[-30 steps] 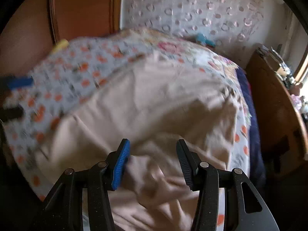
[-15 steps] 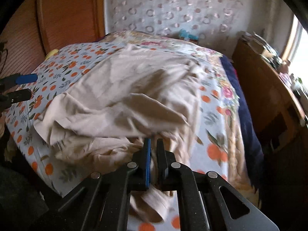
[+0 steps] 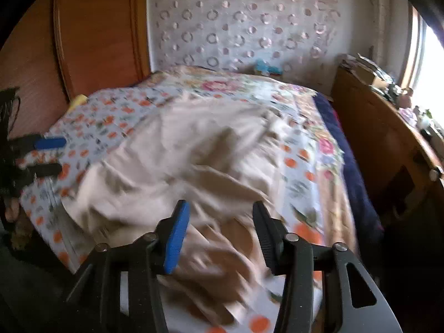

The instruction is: Fold small clothes

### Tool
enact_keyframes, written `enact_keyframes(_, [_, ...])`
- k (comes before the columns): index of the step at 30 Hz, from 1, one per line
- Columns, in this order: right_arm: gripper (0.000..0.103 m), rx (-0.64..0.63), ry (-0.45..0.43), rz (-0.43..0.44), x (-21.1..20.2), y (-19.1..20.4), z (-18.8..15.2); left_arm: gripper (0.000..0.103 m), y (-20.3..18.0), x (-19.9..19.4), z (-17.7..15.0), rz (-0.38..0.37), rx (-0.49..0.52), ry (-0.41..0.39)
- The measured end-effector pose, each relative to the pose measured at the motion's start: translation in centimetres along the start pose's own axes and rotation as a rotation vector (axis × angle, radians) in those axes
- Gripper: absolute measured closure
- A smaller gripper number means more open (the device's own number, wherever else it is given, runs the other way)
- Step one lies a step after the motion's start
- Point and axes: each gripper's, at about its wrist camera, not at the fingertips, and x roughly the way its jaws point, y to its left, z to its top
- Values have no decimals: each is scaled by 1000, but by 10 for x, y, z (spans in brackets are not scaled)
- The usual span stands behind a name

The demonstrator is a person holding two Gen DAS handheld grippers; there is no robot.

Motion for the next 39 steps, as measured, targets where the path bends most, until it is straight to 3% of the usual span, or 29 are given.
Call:
enact_keyframes(5, [53,8,58,28,43,14,12,27,0,1,-2,2,-5,6])
enact_keyframes(9, [54,1,105,-54,68,13,14,27,0,1,-3,-3,-8,7])
enact_keyframes(11, [69,-9,111,-52,69,14,12,27,1,1,-6,-8,-11,10])
enact_keyframes(12, [90,-10,110,-54,68,14,10,27,1,3,-7,-13,-13,15])
enact_keyframes(13, [95,-5,94,-63,62,12,7,27,2,4,-8,-15,-15,18])
enact_keyframes(21, [98,89,-31,-85,-13,-9,-15,27,-2,9,-9,-24,-7,32])
enact_keyframes(30, [97,135,-1,-114,-47,-18,-55,27,-6,17,-10,-30,-4,60])
enact_keyframes(32, [96,125,7,-136,-53,-15,-52,27,-6,19,-11,-30,-7,71])
enact_keyframes(35, [82,127,-17,-138,-63,-14,-45,27,-6,22,-12,-31,-12,81])
enact_keyframes(37, [51,138,-46,-131,-67,-14,-40,27,-6,23,-13,-28,-16,85])
enact_keyframes(39, [46,135,-86,-112,-71,-15,-37,27,-6,24,-14,-31,-19,90])
